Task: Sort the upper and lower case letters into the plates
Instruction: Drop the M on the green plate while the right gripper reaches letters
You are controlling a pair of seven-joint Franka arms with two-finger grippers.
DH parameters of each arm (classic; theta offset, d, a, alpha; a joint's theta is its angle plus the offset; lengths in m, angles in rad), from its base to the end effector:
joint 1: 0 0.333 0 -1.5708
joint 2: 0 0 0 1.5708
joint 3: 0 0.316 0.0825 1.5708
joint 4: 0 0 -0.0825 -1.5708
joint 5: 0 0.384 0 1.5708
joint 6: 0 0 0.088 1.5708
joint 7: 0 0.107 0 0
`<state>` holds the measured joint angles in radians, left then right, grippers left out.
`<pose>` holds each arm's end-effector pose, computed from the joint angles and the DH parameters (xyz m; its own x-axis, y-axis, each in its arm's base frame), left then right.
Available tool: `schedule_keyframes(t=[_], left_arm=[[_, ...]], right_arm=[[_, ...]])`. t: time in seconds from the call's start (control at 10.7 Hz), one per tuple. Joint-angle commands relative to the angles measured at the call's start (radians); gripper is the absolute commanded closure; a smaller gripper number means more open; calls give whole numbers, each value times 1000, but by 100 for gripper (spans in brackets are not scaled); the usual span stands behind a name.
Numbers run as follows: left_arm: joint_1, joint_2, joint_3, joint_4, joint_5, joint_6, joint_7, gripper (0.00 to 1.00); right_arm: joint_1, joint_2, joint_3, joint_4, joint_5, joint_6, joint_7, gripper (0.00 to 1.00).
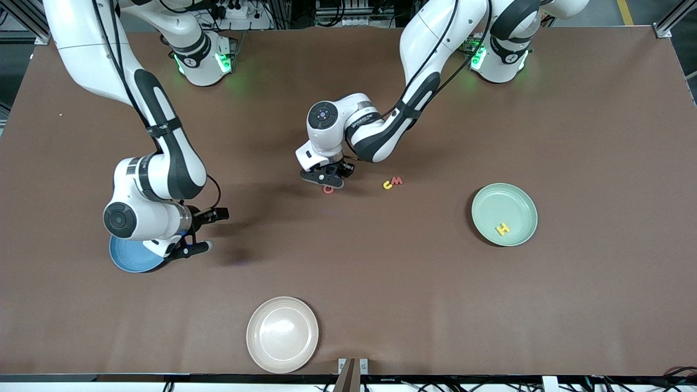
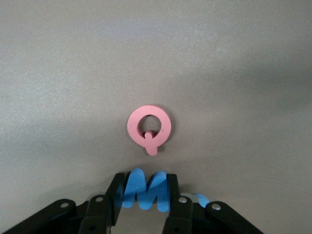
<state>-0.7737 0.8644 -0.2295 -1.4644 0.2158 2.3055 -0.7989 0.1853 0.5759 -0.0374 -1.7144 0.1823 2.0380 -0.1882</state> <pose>0.4135 -0.5869 0.1737 0.9635 -0.2677 -0.0075 -0.2676 -0.9635 0.0123 0.6348 0.1068 0.2372 0.9422 0.2465 -0.2270 0.2132 -0.9635 -0.1617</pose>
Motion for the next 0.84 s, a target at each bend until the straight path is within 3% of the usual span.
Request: schedule_keyframes(t=[0.0,0.19,0.56,0.75], left_arm=[[-13,2,7,7,49,6,-46,100],[5,-24,7,3,65,-7,-51,100],[190,-154,4,-2,68,-161,-22,100],[313,-258,-4,-81,57,-172,90,100]], right_arm=[[14,-18,-4,1,13,-4,13,0],[16,-16,-6,1,13,-2,13,0],[42,-16,-4,4,13,1,70,0],[101,-16,-4,15,13,2,174,0]])
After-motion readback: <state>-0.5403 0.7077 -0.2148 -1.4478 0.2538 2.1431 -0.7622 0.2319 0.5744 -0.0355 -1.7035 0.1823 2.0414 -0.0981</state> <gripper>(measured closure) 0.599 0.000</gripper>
